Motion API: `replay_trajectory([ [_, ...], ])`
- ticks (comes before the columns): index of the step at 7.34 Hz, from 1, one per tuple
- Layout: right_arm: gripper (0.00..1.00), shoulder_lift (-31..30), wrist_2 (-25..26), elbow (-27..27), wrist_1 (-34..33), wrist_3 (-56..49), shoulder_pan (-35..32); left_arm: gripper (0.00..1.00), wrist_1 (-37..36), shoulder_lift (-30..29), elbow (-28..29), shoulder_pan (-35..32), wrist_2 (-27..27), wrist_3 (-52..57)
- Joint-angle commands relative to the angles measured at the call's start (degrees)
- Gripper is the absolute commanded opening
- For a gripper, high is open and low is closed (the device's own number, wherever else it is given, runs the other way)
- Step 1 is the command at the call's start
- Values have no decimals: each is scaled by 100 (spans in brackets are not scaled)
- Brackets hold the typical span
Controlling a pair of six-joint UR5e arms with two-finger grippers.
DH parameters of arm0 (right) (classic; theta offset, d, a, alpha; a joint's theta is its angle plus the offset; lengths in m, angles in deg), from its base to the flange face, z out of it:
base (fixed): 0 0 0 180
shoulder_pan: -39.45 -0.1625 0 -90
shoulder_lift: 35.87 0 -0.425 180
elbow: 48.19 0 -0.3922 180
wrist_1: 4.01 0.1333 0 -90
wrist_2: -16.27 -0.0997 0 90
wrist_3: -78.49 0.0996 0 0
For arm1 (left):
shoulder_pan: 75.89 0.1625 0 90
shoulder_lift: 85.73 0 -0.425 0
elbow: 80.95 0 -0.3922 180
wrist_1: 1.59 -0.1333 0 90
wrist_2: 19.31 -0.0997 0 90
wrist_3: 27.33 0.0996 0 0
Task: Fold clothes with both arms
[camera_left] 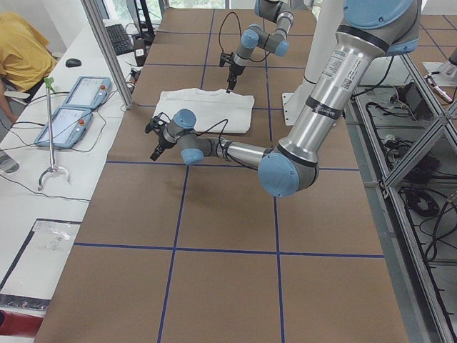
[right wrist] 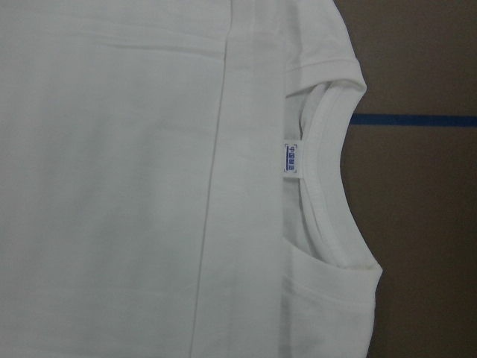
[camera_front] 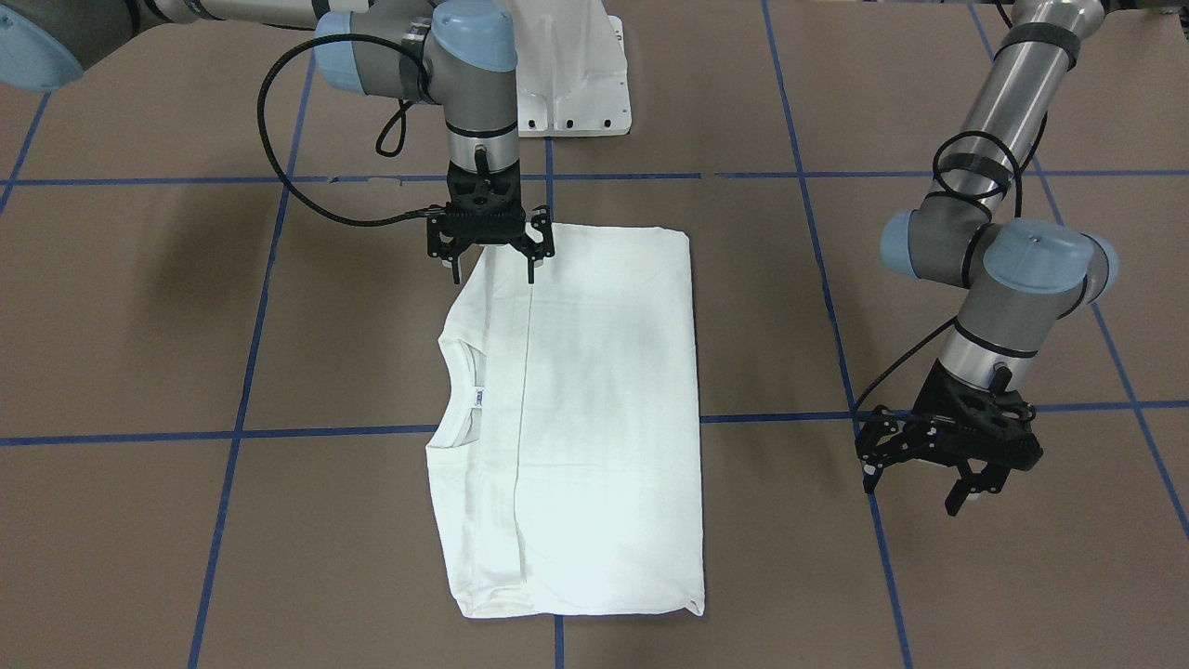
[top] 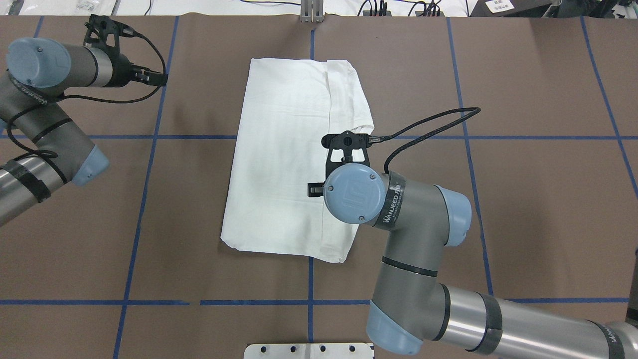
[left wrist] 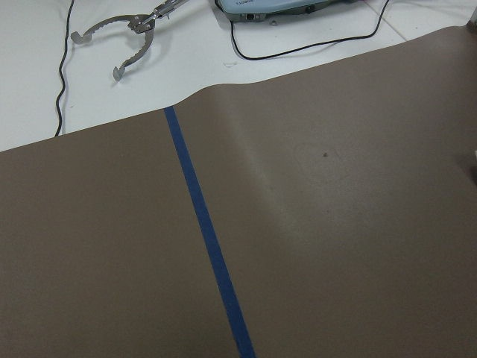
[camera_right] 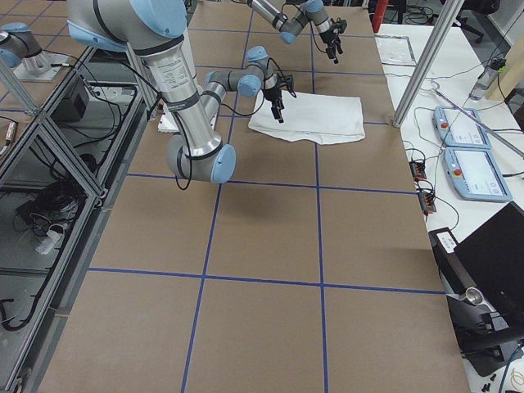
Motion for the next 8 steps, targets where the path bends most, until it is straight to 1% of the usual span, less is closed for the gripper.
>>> replay_trajectory([
  [1, 79, 432, -69, 18, -1093, -837, 337, 100, -2, 0, 4, 3, -9, 0],
  [2, 65, 433, -77, 44, -1175, -1181, 477, 100, -2, 0, 4, 3, -9, 0],
  [3, 58, 460, -86, 123, -1176, -1237, 644, 100, 6, 0, 4, 12, -9, -26],
  [4, 52, 521, -86, 272, -1185, -1394, 654, 100, 7, 0, 4, 12, -9, -105],
  [5, 51, 521, -86, 317, -1255, -1561, 707, 100, 7, 0, 4, 12, -9, -123],
  [6, 47, 547, -86, 317, -1351, -1589, 733, 100, 7, 9, 12, 38, -9, -149],
  [7, 47, 565, -130, 343, -1378, -1650, 742, 100, 7, 9, 12, 47, -9, -254],
  [8, 47, 661, -139, 491, -1387, -1781, 742, 100, 15, 9, 12, 47, -9, -264],
])
